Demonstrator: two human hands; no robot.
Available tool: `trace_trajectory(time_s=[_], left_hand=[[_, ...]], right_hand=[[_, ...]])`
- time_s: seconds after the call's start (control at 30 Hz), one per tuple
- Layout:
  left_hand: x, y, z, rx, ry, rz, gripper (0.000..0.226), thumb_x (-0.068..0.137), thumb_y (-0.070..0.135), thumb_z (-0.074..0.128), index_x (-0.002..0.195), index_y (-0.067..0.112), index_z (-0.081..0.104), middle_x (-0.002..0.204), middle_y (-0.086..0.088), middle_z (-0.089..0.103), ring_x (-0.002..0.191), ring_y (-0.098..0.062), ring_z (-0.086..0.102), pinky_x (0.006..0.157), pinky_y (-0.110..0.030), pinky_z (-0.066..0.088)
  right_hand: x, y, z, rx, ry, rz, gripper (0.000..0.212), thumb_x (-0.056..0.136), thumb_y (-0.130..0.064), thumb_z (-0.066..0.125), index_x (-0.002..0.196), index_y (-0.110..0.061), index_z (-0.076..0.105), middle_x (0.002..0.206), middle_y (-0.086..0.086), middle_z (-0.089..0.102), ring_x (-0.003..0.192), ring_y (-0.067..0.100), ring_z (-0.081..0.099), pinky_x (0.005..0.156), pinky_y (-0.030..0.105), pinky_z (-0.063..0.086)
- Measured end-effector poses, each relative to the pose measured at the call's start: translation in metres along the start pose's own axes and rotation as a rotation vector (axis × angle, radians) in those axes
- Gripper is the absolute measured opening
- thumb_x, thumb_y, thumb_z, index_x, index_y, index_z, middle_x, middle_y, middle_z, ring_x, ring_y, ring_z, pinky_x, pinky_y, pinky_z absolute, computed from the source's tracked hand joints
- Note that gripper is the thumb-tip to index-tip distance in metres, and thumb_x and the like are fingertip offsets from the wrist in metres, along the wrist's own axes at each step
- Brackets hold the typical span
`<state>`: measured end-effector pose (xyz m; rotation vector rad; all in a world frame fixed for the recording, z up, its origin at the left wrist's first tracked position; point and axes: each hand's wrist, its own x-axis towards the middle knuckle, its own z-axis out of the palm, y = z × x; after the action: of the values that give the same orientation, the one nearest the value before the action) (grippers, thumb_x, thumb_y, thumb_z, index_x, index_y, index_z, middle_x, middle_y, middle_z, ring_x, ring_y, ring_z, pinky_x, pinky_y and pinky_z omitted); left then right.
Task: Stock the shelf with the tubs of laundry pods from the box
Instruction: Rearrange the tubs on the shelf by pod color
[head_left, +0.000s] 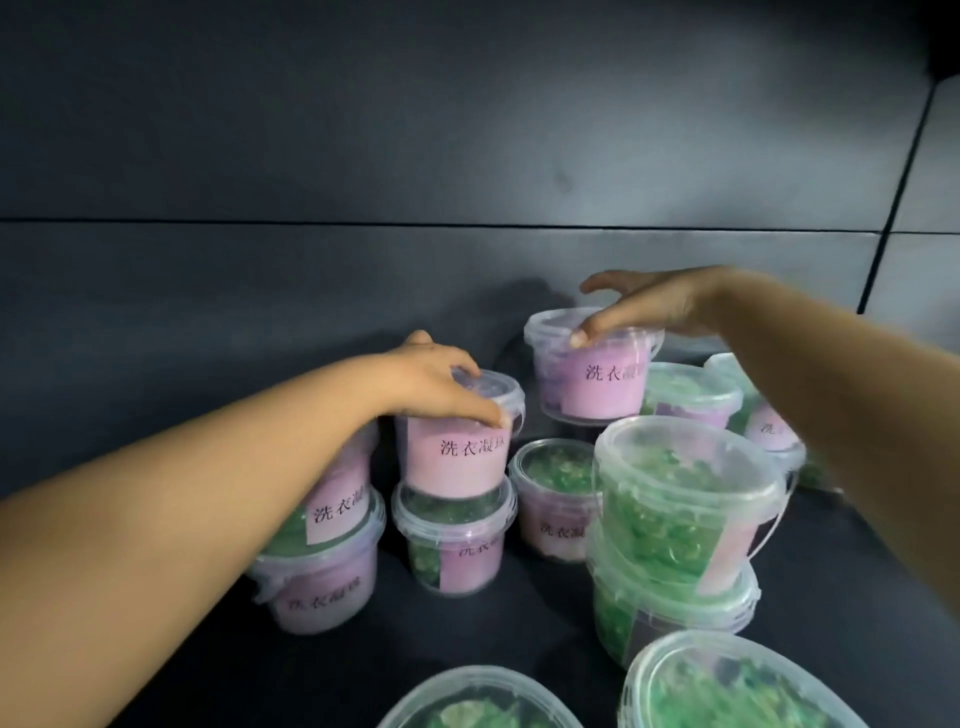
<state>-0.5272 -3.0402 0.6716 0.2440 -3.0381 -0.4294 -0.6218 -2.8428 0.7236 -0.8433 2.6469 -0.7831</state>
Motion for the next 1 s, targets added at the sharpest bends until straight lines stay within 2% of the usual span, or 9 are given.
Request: trace_trajectory(time_s=[0.1, 0.2, 0.3, 0.37, 0.43, 0.5, 0.67, 0.87, 1.0], left_hand=[[-0.022, 0.002, -0.028, -0.121, 0.083, 0.007, 0.059, 0.063, 0.058, 0.072, 0.114, 0.037, 0.052, 0.108, 0.001, 0.033, 0.104, -0.018, 0.043, 0.085, -0.028, 0.044], [-0.060, -0.003, -0.063, -0.177, 0.158, 0.050, 0.068, 0.039, 0.065, 0.068, 0.101, 0.041, 0.054, 0.097, 0.008, 0.036, 0.093, -0.012, 0.045, 0.064, -0.025, 0.041], [-0.106, -0.024, -0.091, -0.154, 0.239, 0.065, 0.067, 0.026, 0.069, 0.055, 0.089, 0.048, 0.054, 0.097, 0.013, 0.037, 0.087, -0.002, 0.043, 0.059, -0.023, 0.037], [-0.134, -0.043, -0.101, -0.155, 0.269, 0.035, 0.062, 0.026, 0.069, 0.054, 0.085, 0.050, 0.053, 0.096, 0.014, 0.037, 0.086, -0.002, 0.044, 0.058, -0.023, 0.038], [-0.159, -0.066, -0.102, -0.141, 0.296, -0.022, 0.060, 0.026, 0.069, 0.055, 0.084, 0.051, 0.053, 0.097, 0.015, 0.037, 0.088, -0.002, 0.045, 0.060, -0.022, 0.039], [-0.179, -0.089, -0.099, -0.092, 0.297, -0.087, 0.061, 0.027, 0.070, 0.054, 0.085, 0.051, 0.051, 0.097, 0.017, 0.036, 0.092, -0.004, 0.045, 0.067, -0.020, 0.038], [-0.198, -0.135, -0.082, 0.001, 0.227, -0.199, 0.071, 0.028, 0.075, 0.051, 0.094, 0.048, 0.047, 0.102, 0.008, 0.036, 0.107, -0.011, 0.040, 0.093, -0.023, 0.030], [-0.185, -0.172, -0.057, -0.008, 0.124, -0.222, 0.077, 0.035, 0.076, 0.054, 0.104, 0.042, 0.047, 0.113, 0.006, 0.031, 0.114, -0.011, 0.037, 0.104, -0.025, 0.028], [-0.165, -0.195, -0.032, 0.053, 0.068, -0.191, 0.054, 0.074, 0.052, 0.067, 0.120, 0.031, 0.046, 0.116, 0.005, 0.026, 0.112, -0.013, 0.036, 0.098, -0.023, 0.027]], right_hand=[[-0.018, -0.013, -0.010, 0.065, 0.050, -0.088, 0.108, 0.047, -0.043, 0.071, 0.143, -0.027, 0.025, 0.143, 0.006, 0.038, 0.120, 0.021, 0.041, 0.092, 0.026, 0.032], [-0.038, -0.029, -0.012, 0.122, 0.036, -0.199, 0.118, 0.034, -0.046, 0.074, 0.142, -0.028, 0.027, 0.131, 0.001, 0.044, 0.109, 0.014, 0.050, 0.076, 0.018, 0.040], [-0.057, -0.049, -0.005, 0.194, 0.011, -0.319, 0.114, 0.036, -0.040, 0.076, 0.140, -0.029, 0.031, 0.130, -0.002, 0.045, 0.097, 0.002, 0.055, 0.073, 0.015, 0.040], [-0.068, -0.065, 0.005, 0.186, 0.006, -0.381, 0.127, 0.025, -0.047, 0.081, 0.140, -0.032, 0.030, 0.133, -0.003, 0.041, 0.105, 0.004, 0.054, 0.083, 0.018, 0.040], [-0.076, -0.082, 0.024, 0.129, -0.001, -0.432, 0.135, 0.019, -0.060, 0.077, 0.142, -0.035, 0.026, 0.138, -0.010, 0.035, 0.121, 0.005, 0.042, 0.097, 0.023, 0.032], [-0.084, -0.098, 0.049, 0.062, -0.008, -0.474, 0.124, 0.031, -0.066, 0.064, 0.144, -0.037, 0.021, 0.140, -0.019, 0.028, 0.126, 0.000, 0.029, 0.102, 0.023, 0.025], [-0.098, -0.129, 0.117, -0.074, -0.185, -0.477, 0.139, 0.018, -0.087, 0.060, 0.142, -0.048, 0.011, 0.143, -0.015, 0.037, 0.132, 0.006, 0.034, 0.114, 0.033, 0.023], [-0.097, -0.148, 0.184, -0.208, -0.340, -0.434, 0.116, 0.054, -0.072, 0.066, 0.145, -0.042, 0.000, 0.153, -0.011, 0.020, 0.135, 0.007, 0.026, 0.113, 0.030, 0.024], [-0.088, -0.142, 0.225, -0.348, -0.418, -0.376, 0.109, 0.067, -0.065, 0.065, 0.147, -0.033, -0.002, 0.156, -0.008, 0.016, 0.141, 0.013, 0.021, 0.113, 0.029, 0.024]])
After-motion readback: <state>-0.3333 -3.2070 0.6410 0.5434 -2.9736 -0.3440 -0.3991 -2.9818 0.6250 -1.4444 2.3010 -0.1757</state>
